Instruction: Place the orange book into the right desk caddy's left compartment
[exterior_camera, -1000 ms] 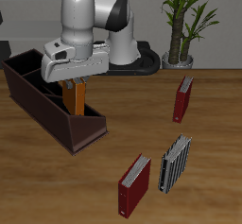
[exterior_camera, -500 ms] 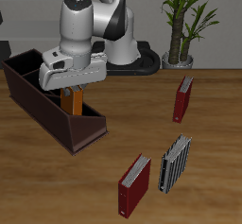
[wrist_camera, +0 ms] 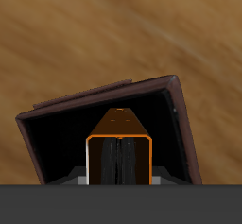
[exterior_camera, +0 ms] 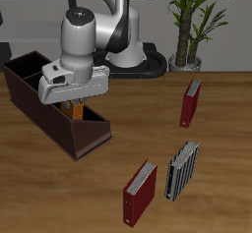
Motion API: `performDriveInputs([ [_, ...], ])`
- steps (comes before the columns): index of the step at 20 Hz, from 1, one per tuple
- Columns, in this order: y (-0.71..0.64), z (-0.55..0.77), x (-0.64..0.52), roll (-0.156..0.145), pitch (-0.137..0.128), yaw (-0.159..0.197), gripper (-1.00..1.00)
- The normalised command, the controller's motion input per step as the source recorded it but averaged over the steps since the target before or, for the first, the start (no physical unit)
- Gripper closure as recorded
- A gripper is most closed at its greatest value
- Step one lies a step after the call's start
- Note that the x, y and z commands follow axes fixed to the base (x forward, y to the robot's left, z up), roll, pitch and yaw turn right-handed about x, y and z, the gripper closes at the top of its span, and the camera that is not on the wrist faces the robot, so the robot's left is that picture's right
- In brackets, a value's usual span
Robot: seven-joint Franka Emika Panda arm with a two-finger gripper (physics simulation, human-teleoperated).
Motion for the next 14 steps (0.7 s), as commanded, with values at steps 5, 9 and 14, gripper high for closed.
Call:
performDriveInputs([
  [5,0.01,-0.02,0.0,-0.011,-0.005,-0.004,-1.0],
  [9,0.0,0.01,-0.02,-0.006,0.002,-0.018,-1.0],
  [14,0.01,0.02,-0.01,0.005,0.02,-0.025,-1.0],
])
